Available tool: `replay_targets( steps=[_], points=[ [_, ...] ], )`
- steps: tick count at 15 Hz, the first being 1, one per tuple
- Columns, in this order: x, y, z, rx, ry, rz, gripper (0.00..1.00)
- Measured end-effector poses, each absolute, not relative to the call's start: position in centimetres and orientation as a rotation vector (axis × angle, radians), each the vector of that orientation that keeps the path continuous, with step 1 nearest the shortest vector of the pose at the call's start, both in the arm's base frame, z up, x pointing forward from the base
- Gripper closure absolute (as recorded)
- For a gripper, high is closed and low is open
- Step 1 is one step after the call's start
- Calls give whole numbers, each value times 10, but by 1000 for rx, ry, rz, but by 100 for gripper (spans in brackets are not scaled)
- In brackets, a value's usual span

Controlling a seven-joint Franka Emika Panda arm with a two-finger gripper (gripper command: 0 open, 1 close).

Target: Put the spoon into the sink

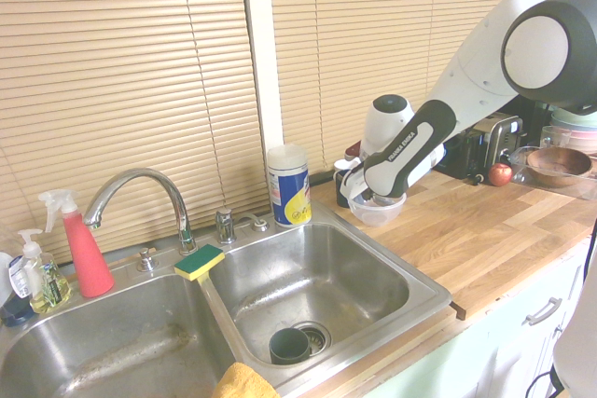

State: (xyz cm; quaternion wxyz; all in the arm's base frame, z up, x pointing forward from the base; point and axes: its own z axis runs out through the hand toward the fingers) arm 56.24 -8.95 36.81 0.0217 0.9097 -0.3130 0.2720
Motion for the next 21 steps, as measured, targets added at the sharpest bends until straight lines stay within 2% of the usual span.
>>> replay_targets(
  steps=[6,10,15,21],
  points=[
    [537,-68,414,2829,-932,954,100],
    [510,1,417,2862,-778,969,100],
    [452,110,378,2862,-534,924,100],
    [432,139,296,2795,-481,798,100]
  ],
)
